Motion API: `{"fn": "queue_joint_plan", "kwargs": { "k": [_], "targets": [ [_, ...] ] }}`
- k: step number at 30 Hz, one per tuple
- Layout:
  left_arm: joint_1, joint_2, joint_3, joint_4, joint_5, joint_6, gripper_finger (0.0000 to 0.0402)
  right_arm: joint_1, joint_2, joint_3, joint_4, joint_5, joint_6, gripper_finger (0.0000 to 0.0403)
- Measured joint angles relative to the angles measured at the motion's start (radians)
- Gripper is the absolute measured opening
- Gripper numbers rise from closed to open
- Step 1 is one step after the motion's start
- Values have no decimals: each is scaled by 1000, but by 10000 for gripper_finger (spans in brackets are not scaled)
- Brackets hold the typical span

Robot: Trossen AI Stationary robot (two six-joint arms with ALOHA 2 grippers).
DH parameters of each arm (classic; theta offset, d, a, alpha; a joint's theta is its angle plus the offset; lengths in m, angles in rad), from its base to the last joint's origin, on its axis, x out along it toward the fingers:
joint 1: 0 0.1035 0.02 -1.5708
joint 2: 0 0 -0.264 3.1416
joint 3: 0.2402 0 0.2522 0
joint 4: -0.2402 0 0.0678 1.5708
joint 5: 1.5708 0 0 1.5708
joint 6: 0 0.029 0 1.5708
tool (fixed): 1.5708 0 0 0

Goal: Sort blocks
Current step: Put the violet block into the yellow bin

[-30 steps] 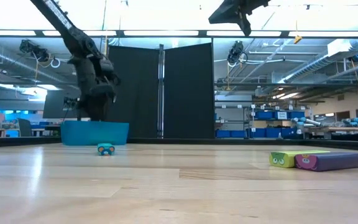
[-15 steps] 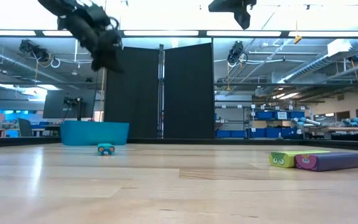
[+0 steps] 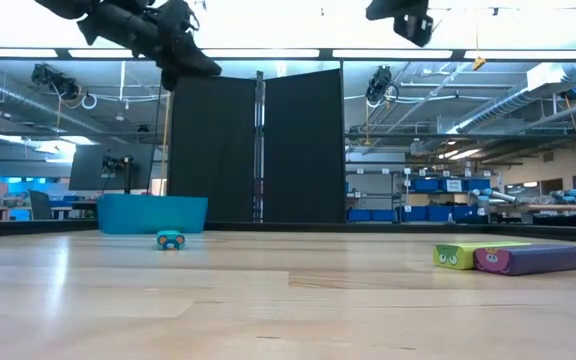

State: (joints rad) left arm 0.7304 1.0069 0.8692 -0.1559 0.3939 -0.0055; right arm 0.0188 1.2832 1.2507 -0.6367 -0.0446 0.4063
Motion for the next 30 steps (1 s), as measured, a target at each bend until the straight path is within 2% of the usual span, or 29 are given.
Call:
{"fn": "queue_joint_plan", "kwargs": {
  "k": [8, 12, 15, 23, 30],
  "targets": [
    [-39, -14, -76, 56, -42, 0, 14, 234, 132, 0, -178, -42, 113, 20],
    [-39, -14, -78, 60, -42, 0, 14, 325, 222, 0, -198, -110, 101, 25],
    [-39, -14, -78, 60, -42, 0, 14, 374, 290, 0, -198, -133, 91, 43],
    [-39, -14, -78, 60, -31, 0, 14, 443, 473, 0, -206, -105, 3, 129],
    [-39, -13, -78, 59, -6, 0, 14, 435, 557, 0, -206, -16, -66, 166]
  ]
}}
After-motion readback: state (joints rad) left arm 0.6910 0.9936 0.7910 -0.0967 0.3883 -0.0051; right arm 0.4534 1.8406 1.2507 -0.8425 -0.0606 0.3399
